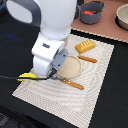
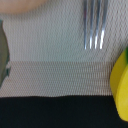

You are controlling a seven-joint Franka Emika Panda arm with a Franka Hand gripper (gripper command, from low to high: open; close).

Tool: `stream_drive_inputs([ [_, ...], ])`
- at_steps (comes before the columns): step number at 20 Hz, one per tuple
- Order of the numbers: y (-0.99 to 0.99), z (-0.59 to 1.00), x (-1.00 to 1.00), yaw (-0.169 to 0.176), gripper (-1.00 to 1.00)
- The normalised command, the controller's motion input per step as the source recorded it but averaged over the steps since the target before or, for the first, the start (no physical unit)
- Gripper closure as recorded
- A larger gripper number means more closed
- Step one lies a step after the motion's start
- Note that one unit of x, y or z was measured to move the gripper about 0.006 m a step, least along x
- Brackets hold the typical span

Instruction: Interact with the objects in diverse but meaningful ways.

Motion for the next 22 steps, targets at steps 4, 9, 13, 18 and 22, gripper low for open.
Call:
stream_drive_inputs([
  [4, -0.19, 0.11, -0.80, 0.068, -1.00],
  [9, -0.05, 0.11, -0.77, 0.132, -1.00],
  [13, -0.08, 0.00, -0.79, 0.128, -1.00],
  [18, -0.11, -0.15, -0.61, 0.108, -1.00],
  [22, -0.29, -0.42, -0.60, 0.072, -1.00],
])
